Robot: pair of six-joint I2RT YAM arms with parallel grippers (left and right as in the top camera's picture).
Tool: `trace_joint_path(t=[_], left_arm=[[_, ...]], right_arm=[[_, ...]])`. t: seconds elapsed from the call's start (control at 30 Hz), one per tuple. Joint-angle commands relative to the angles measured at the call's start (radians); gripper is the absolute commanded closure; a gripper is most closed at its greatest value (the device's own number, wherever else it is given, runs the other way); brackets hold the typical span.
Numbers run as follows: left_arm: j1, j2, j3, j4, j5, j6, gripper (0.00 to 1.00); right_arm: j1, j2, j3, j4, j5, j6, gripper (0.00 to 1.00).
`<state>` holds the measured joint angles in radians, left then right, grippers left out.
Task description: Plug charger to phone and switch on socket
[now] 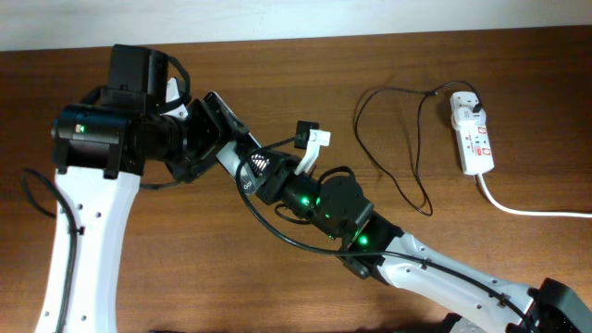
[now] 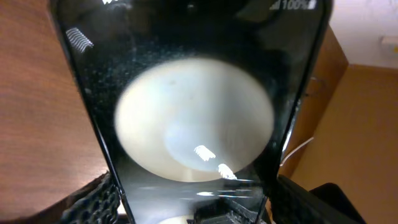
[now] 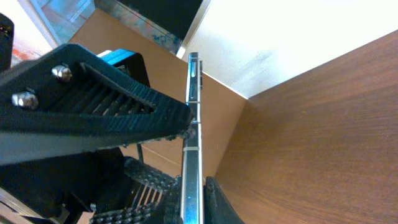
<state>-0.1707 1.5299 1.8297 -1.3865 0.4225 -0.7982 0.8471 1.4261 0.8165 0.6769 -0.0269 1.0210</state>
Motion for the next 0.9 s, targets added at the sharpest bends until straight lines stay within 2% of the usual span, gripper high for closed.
trace_joint_path(t=[0.0,0.07,0.2,0.33,0.4,0.43,0.57,0.67,0.77,0.8,0.87], left_arm=[[0.011,-0.011,0.016,0.024,0.024,0.008,0.01],[0.037,-0.039,0.035,0.019,-0.006,0.046,0.01],[0.097,-0.237,0.05,-0.063,-0.191,0.155,0.01],[0.122,-0.47,0.041,-0.164,-0.349,0.164,0.01],[0.122,-0.643,-0.017,-0.173,-0.402,0.163,0.01],[0.122,-0.7,-0.05,-0.172,-0.402,0.154,0.01],[0.122,-0.96,-0.324,-0.139,-0.4,-0.022,0.01],[0.122,-1.069,-0.589,-0.016,-0.307,-0.126,0.01],[0.122,-1.073,-0.866,0.274,-0.094,-0.195,0.0],[0.122,-1.073,-0.917,0.332,-0.063,-0.226,0.0],[0.122,-1.073,-1.076,0.514,0.008,-0.359,0.02]], right_arm=[[0.006,-0.007,0.022,0.005,-0.062,0.017,0.91],[-0.011,-0.011,0.022,-0.01,-0.101,0.017,0.94],[-0.101,-0.04,0.022,-0.085,-0.249,0.017,0.96],[-0.163,-0.072,0.021,-0.164,-0.37,0.018,0.96],[-0.19,-0.094,0.021,-0.232,-0.428,0.08,0.96],[-0.202,-0.096,0.021,-0.243,-0.464,0.099,0.96],[-0.249,-0.096,0.021,-0.244,-0.628,0.148,0.96],[-0.26,-0.096,0.021,-0.299,-0.678,0.204,0.96],[-0.261,-0.096,0.021,-0.353,-0.701,0.262,0.96],[-0.261,-0.096,0.021,-0.352,-0.703,0.286,0.96],[-0.26,-0.096,0.02,-0.359,-0.7,0.41,0.96]])
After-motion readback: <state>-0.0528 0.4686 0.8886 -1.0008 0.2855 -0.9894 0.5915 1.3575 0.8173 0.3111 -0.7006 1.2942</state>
